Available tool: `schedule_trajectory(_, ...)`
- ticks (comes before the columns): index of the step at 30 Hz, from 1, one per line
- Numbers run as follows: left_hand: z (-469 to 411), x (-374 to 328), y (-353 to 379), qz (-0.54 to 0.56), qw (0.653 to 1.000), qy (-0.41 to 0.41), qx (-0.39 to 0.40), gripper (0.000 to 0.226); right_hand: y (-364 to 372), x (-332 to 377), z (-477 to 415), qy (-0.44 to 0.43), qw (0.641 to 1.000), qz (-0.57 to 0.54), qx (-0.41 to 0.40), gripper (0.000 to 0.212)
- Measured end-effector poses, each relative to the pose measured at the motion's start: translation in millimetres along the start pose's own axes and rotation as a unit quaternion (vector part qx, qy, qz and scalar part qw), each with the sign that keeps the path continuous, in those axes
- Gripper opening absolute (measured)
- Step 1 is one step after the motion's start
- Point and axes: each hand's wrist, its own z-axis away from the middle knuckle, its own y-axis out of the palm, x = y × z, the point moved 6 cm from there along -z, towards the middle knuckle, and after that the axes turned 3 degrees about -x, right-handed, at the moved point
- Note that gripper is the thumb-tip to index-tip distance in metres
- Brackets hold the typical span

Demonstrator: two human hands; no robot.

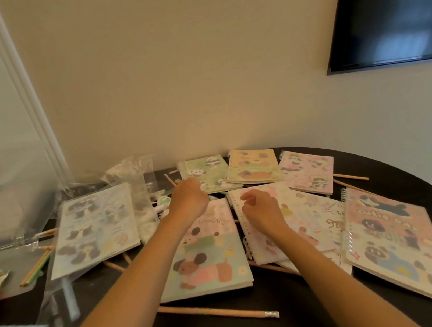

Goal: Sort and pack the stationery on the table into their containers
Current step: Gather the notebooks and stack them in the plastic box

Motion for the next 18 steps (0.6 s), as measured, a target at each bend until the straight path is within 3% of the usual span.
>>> schedule_trajectory(4, -46.7, -12.3, 15.3, 0.011, 0.999, -0.008, 0.035, 0.034, -4.2, -2.4, -47.4, -0.015, 0.999, 0.023, -0.021, 0.038)
schedule_trajectory(11, -110.4, -11.3, 51.2, -0.088, 0.981, -0.042, 0.166, 0.041, 26.3, 0.7, -118.3, -0.093, 0.987, 0.119, 0.06, 0.042)
schedule_trajectory(14, -130.3, -6.4, 61.1, -0.135, 0.978, -0.053, 0.152, 0.043, 45.7, -3.4, -140.4, -0.095, 0.971, 0.198, 0.092, 0.036)
schedule_trajectory(18, -145.6, 1.6, 57.0, -0.263, 0.959, -0.046, 0.092, 0.03, 52.6, -3.2, -151.8, -0.072, 0.961, 0.263, 0.044, 0.033)
